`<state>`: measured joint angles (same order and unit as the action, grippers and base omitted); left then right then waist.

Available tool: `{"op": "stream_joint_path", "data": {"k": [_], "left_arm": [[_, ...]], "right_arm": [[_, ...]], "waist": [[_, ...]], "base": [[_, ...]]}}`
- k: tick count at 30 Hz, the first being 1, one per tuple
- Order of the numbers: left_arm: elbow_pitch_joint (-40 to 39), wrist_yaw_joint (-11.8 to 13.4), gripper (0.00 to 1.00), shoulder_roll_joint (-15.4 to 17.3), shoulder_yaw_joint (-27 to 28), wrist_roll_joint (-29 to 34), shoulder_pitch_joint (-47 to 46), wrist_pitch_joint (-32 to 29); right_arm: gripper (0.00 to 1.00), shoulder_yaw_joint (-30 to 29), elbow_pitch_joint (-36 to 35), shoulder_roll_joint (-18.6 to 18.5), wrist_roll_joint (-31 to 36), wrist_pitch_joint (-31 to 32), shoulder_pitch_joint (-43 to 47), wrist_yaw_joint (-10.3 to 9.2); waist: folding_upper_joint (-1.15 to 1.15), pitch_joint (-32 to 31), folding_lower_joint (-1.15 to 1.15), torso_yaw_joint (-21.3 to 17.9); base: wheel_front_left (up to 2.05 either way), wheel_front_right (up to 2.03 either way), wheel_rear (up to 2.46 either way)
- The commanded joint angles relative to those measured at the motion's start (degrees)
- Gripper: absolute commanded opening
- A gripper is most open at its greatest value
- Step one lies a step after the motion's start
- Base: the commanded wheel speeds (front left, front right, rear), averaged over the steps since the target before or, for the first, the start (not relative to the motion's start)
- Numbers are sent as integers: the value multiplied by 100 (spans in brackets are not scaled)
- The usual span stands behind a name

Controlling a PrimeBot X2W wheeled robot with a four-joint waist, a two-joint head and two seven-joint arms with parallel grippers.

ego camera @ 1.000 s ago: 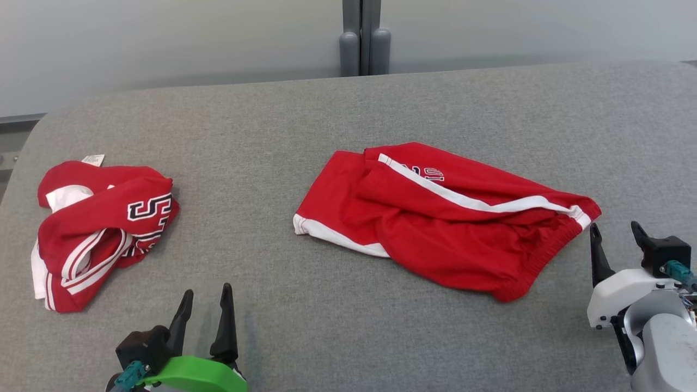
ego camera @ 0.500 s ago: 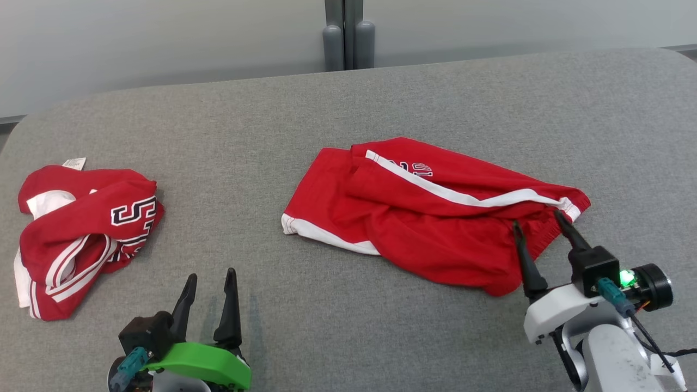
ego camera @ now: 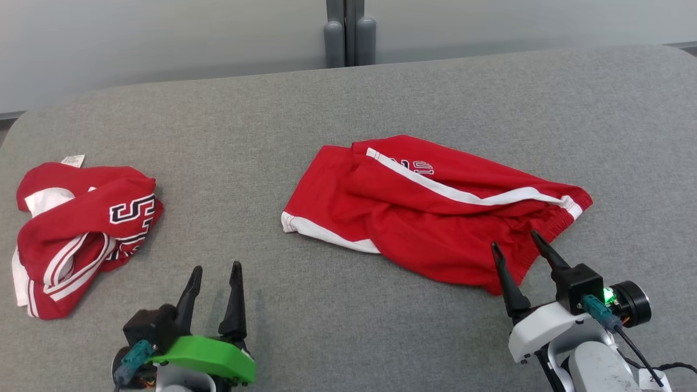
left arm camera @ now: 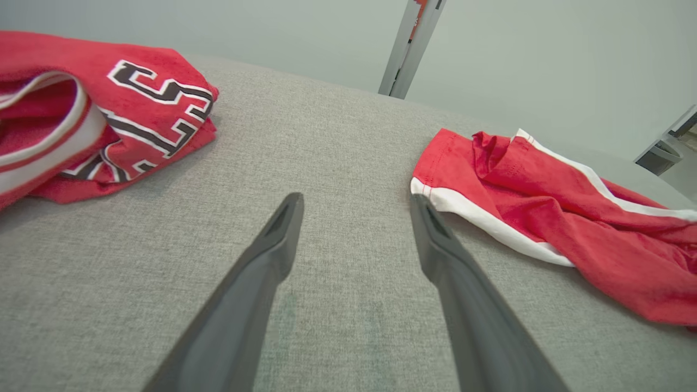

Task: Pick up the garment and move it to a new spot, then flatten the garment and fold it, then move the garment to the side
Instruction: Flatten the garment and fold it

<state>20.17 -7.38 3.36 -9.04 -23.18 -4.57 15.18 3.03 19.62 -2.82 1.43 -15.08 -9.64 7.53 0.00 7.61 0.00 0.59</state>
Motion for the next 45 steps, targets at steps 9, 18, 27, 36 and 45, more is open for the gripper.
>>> {"op": "stream_joint_path", "data": {"k": [9, 18, 27, 36, 45], "left_arm": [[-113, -18, 100, 335, -975, -372, -1349, -5], [925, -18, 100, 948, -2825, -1441, -3090, -5], [1739, -18, 100, 1338, -3925, -2596, -4116, -14], [1843, -18, 100, 1566, -4698, -3338, -4521, 3], [1320, -18, 0, 1686, -4911, -3454, -4569, 2]], "right_arm": [[100, 189, -276, -18, -252, -13, -259, -8], [100, 383, -558, -14, -416, -13, -514, -8], [100, 470, -857, -14, -557, -13, -526, -8], [100, 435, -912, -14, -587, -13, -447, -8], [100, 382, -779, -16, -562, -13, -478, -8]], "waist": [[0, 553, 0, -511], [0, 1150, 0, -1145], [0, 1488, 0, -1515], [0, 1509, 0, -1532], [0, 1363, 0, -1385]], "base": [[0, 0, 0], [0, 0, 0], [0, 0, 0], [0, 0, 0], [0, 0, 0]]}}
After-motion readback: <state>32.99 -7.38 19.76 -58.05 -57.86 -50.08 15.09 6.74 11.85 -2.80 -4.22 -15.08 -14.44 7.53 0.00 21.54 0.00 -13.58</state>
